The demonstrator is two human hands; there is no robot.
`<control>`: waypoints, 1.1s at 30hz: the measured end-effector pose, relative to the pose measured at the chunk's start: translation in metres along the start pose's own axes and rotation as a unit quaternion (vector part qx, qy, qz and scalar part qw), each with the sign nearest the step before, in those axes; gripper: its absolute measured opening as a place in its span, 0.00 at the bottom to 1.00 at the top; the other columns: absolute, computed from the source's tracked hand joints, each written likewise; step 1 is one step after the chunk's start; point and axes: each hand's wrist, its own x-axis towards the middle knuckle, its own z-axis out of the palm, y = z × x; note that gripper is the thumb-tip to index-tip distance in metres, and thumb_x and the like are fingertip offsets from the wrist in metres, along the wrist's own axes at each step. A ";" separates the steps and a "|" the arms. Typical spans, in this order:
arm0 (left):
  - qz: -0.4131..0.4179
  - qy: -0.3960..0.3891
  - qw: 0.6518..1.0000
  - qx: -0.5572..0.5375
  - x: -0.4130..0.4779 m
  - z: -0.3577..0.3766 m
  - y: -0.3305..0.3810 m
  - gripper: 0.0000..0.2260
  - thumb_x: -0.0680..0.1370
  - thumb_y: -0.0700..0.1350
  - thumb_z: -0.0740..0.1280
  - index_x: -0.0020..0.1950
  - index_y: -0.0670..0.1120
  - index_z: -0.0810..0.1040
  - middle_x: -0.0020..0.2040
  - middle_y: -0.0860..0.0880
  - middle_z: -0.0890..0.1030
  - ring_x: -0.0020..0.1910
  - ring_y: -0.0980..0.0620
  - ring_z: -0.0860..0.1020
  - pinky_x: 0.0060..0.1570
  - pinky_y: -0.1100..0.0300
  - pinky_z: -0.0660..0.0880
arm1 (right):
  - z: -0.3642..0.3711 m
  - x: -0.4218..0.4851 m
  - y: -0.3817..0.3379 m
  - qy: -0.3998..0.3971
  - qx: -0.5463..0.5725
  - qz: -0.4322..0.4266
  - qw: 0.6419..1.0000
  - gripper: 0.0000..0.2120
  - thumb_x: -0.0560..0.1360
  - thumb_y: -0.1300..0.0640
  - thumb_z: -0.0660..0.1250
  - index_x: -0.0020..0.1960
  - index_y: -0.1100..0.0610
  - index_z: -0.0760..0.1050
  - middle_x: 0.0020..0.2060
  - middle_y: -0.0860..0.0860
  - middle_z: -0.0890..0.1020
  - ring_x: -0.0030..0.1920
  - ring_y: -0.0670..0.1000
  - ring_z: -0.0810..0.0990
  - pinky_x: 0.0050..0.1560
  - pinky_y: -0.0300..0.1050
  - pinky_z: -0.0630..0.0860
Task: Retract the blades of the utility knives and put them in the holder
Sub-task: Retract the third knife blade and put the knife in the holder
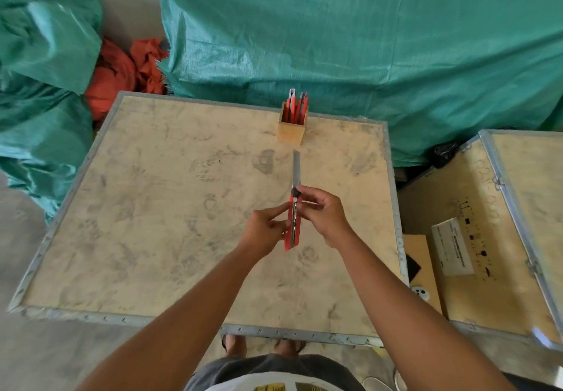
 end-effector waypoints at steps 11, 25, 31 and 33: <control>0.072 -0.007 0.997 -0.001 -0.031 -0.012 0.042 0.19 0.78 0.32 0.67 0.66 0.48 0.79 0.59 0.53 0.84 0.44 0.55 0.85 0.45 0.55 0.84 | -0.007 -0.007 -0.066 0.000 -0.032 -0.087 0.996 0.16 0.77 0.67 0.71 0.61 0.53 0.83 0.51 0.53 0.86 0.51 0.52 0.87 0.51 0.50 0.85; 0.057 0.005 0.995 -0.086 -0.040 -0.042 0.064 0.18 0.77 0.30 0.68 0.64 0.43 0.80 0.51 0.54 0.87 0.48 0.48 0.86 0.44 0.52 0.84 | 0.016 -0.025 -0.083 -0.068 -0.287 -0.147 0.944 0.09 0.72 0.57 0.77 0.53 0.51 0.87 0.56 0.43 0.82 0.54 0.37 0.80 0.57 0.29 0.72; 0.032 -0.020 0.994 -0.100 -0.039 -0.061 0.067 0.20 0.77 0.29 0.68 0.67 0.43 0.78 0.60 0.46 0.84 0.51 0.43 0.86 0.51 0.46 0.83 | 0.030 -0.031 -0.087 -0.066 -0.327 -0.174 0.926 0.09 0.73 0.59 0.77 0.52 0.54 0.87 0.58 0.43 0.79 0.52 0.22 0.71 0.52 0.16 0.63; 0.030 -0.036 0.994 -0.102 -0.040 -0.067 0.068 0.21 0.77 0.28 0.67 0.68 0.43 0.77 0.61 0.47 0.84 0.52 0.42 0.86 0.53 0.45 0.82 | 0.033 -0.033 -0.088 -0.064 -0.323 -0.177 0.927 0.08 0.72 0.58 0.77 0.52 0.54 0.87 0.61 0.46 0.80 0.53 0.25 0.72 0.53 0.16 0.63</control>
